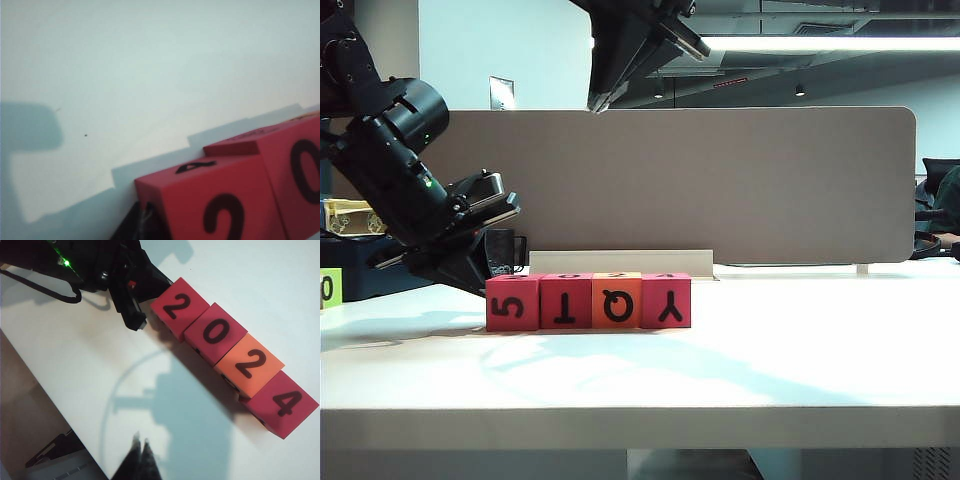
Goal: Select the appropriate blocks from the scattered letter blocks on the table and arrange them in a row to spell out "2024".
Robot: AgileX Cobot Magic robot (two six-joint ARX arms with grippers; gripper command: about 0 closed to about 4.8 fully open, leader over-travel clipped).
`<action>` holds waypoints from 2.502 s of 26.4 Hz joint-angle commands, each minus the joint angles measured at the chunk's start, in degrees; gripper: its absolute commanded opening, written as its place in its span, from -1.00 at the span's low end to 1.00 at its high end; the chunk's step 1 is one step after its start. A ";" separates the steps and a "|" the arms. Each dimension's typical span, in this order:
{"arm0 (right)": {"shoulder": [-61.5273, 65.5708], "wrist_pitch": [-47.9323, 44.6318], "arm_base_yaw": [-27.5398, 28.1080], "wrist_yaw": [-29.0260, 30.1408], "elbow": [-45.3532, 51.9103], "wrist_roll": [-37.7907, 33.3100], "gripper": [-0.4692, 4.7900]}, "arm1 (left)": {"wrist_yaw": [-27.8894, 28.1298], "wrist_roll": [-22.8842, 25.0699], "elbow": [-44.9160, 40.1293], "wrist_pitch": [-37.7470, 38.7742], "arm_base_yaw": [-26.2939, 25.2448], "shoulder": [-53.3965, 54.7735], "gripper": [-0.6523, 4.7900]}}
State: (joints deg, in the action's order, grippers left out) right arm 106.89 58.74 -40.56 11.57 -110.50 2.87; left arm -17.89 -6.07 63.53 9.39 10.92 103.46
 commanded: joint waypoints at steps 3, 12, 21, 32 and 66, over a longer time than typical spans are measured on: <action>-0.44 -0.74 -0.13 -0.11 -0.26 0.17 -0.83 | 0.02 -0.04 0.20 -1.03 0.07 -0.15 -0.78; -0.87 -0.55 1.03 -6.64 -0.26 1.75 -0.83 | 3.08 -0.26 1.88 2.27 -0.04 -2.67 -0.78; -1.51 2.71 8.98 -4.81 -0.24 1.42 -0.83 | 9.79 5.57 1.86 7.96 0.13 -20.94 -0.78; -6.10 6.38 11.67 -3.98 1.49 2.10 -0.83 | 11.96 10.73 -2.10 16.33 1.11 -40.54 -0.78; -27.89 -20.15 14.86 1.25 53.53 -3.26 -0.82 | 11.28 -1.44 -34.75 21.53 2.32 -90.62 -0.78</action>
State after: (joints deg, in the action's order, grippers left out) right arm 79.22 39.24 -25.61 12.95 -56.82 -0.34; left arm -6.50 -7.38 28.69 31.18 13.23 12.84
